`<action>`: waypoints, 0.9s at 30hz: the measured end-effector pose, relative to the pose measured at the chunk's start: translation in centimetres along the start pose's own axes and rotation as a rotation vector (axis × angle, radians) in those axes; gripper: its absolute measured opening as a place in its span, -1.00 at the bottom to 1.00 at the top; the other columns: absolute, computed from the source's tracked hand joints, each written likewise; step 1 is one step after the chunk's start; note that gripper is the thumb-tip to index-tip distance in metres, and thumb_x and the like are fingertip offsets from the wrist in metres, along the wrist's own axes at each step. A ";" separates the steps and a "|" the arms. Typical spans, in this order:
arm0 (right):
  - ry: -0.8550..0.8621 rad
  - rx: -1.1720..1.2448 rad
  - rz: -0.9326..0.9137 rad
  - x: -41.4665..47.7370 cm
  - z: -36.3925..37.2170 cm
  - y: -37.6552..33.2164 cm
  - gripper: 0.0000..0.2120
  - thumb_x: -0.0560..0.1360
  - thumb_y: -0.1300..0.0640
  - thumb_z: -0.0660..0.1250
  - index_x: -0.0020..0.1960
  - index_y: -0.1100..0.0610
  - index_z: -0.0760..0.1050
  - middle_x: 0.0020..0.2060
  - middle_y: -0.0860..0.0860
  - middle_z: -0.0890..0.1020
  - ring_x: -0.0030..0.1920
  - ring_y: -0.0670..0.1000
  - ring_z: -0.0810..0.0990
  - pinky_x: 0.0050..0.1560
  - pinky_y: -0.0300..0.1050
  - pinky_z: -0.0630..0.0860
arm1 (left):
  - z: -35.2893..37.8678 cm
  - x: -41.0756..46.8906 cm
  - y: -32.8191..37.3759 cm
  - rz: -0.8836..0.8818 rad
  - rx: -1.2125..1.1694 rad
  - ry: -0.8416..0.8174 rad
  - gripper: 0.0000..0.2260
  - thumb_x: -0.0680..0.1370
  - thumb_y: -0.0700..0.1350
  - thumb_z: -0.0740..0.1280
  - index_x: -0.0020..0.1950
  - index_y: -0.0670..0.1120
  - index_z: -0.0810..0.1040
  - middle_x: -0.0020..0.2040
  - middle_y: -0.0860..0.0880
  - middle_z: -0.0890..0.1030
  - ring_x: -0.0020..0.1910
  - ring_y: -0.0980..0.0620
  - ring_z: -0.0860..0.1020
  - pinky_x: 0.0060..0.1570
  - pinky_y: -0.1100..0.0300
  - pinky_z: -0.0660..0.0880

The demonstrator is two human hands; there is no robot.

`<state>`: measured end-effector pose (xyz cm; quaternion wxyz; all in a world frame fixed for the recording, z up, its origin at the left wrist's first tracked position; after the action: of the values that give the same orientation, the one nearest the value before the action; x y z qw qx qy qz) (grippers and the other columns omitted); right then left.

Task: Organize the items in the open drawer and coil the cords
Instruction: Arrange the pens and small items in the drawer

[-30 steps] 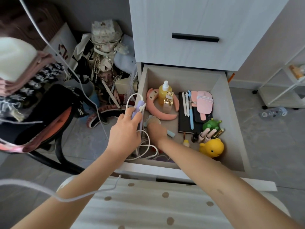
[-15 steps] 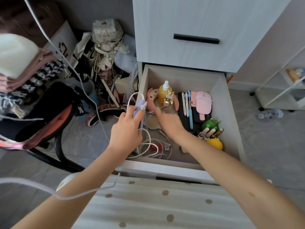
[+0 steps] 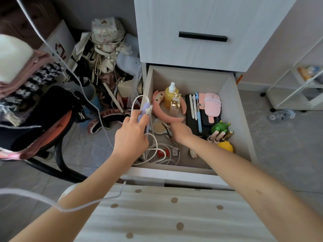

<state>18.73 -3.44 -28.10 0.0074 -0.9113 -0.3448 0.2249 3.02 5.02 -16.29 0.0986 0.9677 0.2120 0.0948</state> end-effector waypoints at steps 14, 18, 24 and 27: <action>-0.013 -0.011 -0.239 1.8 0.4 0.2 -0.52 0.48 0.26 0.24 0.38 0.07 0.32 0.09 0.06 0.59 -0.01 0.07 0.60 -0.09 0.00 0.59 | 0.2 0.1 -0.2 0.002 -0.012 0.007 -0.64 0.34 -0.26 0.36 0.11 -0.13 0.42 0.22 -0.14 0.41 -0.06 -0.18 0.45 -0.46 0.14 0.32; 0.134 -0.146 -0.331 2.0 0.4 -0.4 -0.65 0.48 0.34 0.23 0.23 0.14 0.44 0.17 0.08 0.56 0.04 0.12 0.61 -0.09 0.03 0.59 | 0.3 0.1 -0.2 0.018 -0.009 0.018 -0.63 0.32 -0.28 0.36 0.10 -0.14 0.43 0.19 -0.16 0.44 -0.10 -0.19 0.46 -0.48 0.16 0.31; 0.292 -0.262 -0.303 1.8 -0.6 -1.2 -0.70 0.50 0.31 0.21 0.23 0.17 0.43 -0.07 0.06 0.62 -0.16 0.09 0.64 -0.38 -0.13 0.46 | 0.4 0.1 -0.3 0.015 -0.003 0.017 -0.63 0.32 -0.27 0.36 0.11 -0.13 0.43 0.18 -0.15 0.43 -0.10 -0.17 0.45 -0.48 0.16 0.31; 0.313 -0.420 -0.266 1.7 -0.2 -1.6 -0.73 0.53 0.34 0.15 0.18 0.17 0.46 -0.08 0.03 0.61 -0.17 0.05 0.63 -0.38 -0.18 0.36 | 0.4 0.2 -0.3 0.009 -0.004 0.018 -0.64 0.33 -0.27 0.36 0.10 -0.13 0.42 0.18 -0.14 0.43 -0.11 -0.15 0.45 -0.48 0.16 0.30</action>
<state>18.98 -1.14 -28.30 -0.0990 -0.8632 -0.4951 0.0022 3.13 5.31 -16.69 0.0981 0.9675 0.2084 0.1043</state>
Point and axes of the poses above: each hand's wrist, its own x-axis towards the middle knuckle, its own z-axis out of the palm, y = z × x, the point moved 5 cm from there along x, towards the middle knuckle
